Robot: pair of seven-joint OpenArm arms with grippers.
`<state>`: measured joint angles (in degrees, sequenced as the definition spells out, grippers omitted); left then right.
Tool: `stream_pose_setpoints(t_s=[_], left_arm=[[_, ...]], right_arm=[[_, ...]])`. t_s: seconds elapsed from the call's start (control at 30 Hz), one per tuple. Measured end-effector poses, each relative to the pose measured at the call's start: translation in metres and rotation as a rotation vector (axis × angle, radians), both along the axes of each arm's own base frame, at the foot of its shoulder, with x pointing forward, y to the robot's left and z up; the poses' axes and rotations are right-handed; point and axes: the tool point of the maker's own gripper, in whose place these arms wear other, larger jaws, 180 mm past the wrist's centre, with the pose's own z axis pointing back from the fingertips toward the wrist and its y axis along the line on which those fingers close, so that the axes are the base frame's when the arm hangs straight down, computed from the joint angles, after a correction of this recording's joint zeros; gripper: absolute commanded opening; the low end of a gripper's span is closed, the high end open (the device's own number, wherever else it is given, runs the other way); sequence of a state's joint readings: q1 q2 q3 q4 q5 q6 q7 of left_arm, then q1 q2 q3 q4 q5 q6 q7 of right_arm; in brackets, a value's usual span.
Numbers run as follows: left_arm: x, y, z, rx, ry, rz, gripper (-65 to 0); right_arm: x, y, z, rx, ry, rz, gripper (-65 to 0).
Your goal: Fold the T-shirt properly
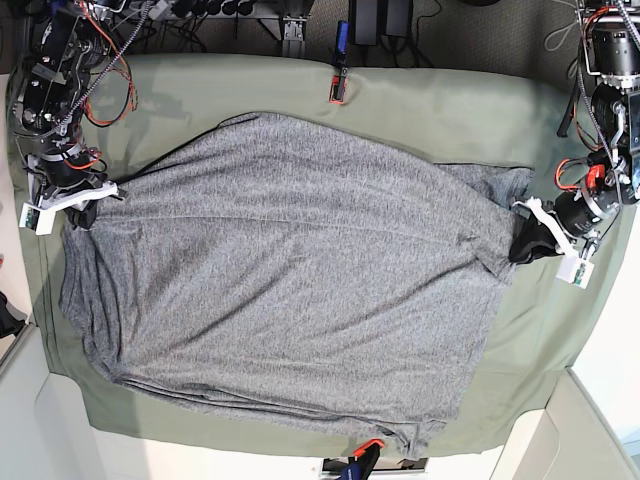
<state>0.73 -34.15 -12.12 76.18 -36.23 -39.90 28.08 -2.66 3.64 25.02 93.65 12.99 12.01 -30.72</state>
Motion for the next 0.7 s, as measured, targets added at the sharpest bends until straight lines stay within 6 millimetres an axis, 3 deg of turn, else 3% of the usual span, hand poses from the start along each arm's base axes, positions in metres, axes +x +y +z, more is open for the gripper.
stream_pose_setpoints(t_s=[0.23, 0.53, 0.6, 0.63, 0.7], left_arm=[[0.015, 0.028, -0.021, -0.044, 0.05, 0.102, -65.0], [0.014, 0.031, -0.026, -0.068, 0.061, 0.123, -65.0], [0.014, 0.03, -0.025, -0.075, 0.058, 0.124, -56.1], [0.014, 0.03, -0.025, -0.075, 0.059, 0.124, -49.5], [0.012, 0.03, -0.028, -0.071, 0.081, 0.121, -34.3]], right_arm=[[0.013, -0.003, -0.002, -0.018, 0.002, -0.006, -65.0], [0.019, -0.002, -0.011, 0.003, 0.02, -0.01, -65.0], [0.021, -0.003, -0.009, 0.002, 0.01, -0.011, -65.0], [0.021, -0.003, -0.009, 0.002, 0.009, -0.011, -61.9], [0.022, -0.003, -0.008, -0.001, 0.003, -0.012, -48.4]])
